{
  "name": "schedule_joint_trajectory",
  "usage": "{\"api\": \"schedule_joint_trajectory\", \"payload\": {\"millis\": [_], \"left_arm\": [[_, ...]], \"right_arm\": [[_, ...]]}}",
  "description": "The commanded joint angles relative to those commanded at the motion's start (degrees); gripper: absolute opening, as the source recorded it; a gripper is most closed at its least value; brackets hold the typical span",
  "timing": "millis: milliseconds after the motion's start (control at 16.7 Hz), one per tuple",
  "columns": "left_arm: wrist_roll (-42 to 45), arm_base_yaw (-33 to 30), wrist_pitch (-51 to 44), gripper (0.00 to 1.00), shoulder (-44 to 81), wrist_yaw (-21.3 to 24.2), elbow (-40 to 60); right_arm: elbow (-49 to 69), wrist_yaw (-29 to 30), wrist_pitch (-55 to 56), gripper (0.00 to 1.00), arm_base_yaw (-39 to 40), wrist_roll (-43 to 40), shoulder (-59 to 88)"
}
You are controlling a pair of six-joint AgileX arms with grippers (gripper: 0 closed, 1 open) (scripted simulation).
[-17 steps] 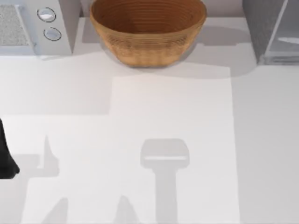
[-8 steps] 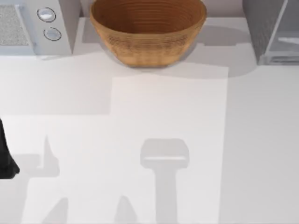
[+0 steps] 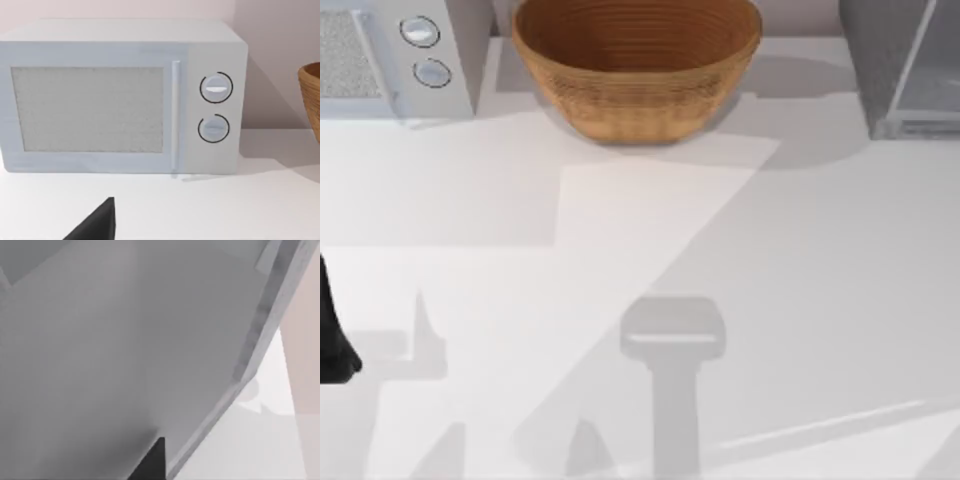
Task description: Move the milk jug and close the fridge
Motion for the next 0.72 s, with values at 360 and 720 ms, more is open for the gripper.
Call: {"api": "schedule_joint_trajectory", "payload": {"millis": [360, 720], "left_arm": [[0.0, 0.0, 0.0, 1.00, 0.0, 0.0, 0.0], [0.0, 0.0, 0.0, 1.00, 0.0, 0.0, 0.0]], "right_arm": [[-3.6, 10.5, 5.9, 1.00, 12.8, 8.7, -3.8], [-8.4, 24.1, 11.7, 1.00, 30.3, 19.8, -7.3]]}}
